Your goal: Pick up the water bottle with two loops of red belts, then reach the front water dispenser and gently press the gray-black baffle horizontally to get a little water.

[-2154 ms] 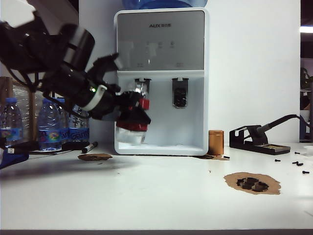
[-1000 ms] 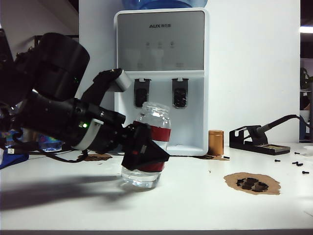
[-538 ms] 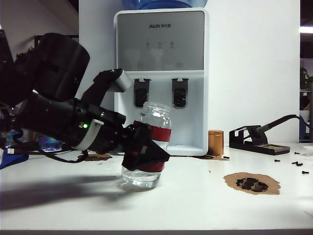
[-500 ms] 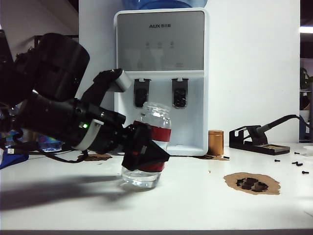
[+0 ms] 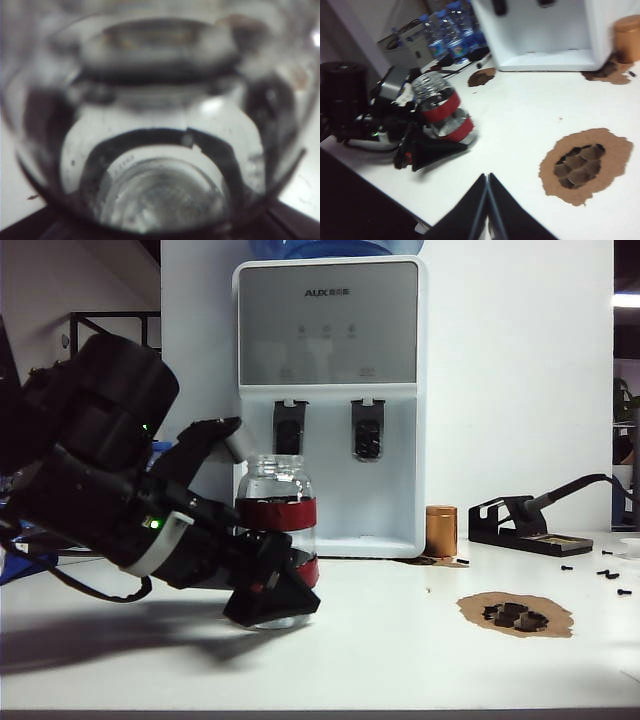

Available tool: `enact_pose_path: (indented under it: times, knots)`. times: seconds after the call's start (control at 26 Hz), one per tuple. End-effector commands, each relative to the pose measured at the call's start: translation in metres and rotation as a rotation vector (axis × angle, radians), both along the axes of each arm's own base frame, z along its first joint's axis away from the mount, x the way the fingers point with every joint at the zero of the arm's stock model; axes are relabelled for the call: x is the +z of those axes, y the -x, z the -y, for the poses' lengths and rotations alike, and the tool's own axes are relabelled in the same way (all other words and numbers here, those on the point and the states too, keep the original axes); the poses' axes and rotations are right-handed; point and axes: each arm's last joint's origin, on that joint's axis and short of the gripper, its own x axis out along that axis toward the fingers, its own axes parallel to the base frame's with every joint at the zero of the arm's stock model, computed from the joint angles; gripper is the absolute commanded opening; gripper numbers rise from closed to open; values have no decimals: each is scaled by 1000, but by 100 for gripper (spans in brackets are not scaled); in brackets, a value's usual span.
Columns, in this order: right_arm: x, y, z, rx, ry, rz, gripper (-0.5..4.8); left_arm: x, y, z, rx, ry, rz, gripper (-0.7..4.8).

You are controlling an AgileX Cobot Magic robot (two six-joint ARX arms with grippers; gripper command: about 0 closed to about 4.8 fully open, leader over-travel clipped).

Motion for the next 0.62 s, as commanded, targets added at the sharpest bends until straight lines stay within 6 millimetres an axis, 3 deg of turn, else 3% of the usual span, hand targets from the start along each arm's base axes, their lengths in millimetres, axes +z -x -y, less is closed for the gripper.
enact_pose_path:
  times: [0.04,0.12,0.38,0.62]
  knots:
    - [2,0,-1,27,5,25,-3,4,-1,1,-7,27,15,424]
    - [2,0,-1,39,14,35,-3,3,-1,1,-32,33,-1,479]
    - [2,0,-1,38,14,35,-3,-6,0,-11,-115,36,-141,479]
    - [2,0,2,21,8,34,-3,-9,-13,-41,-93,81,-210,479]
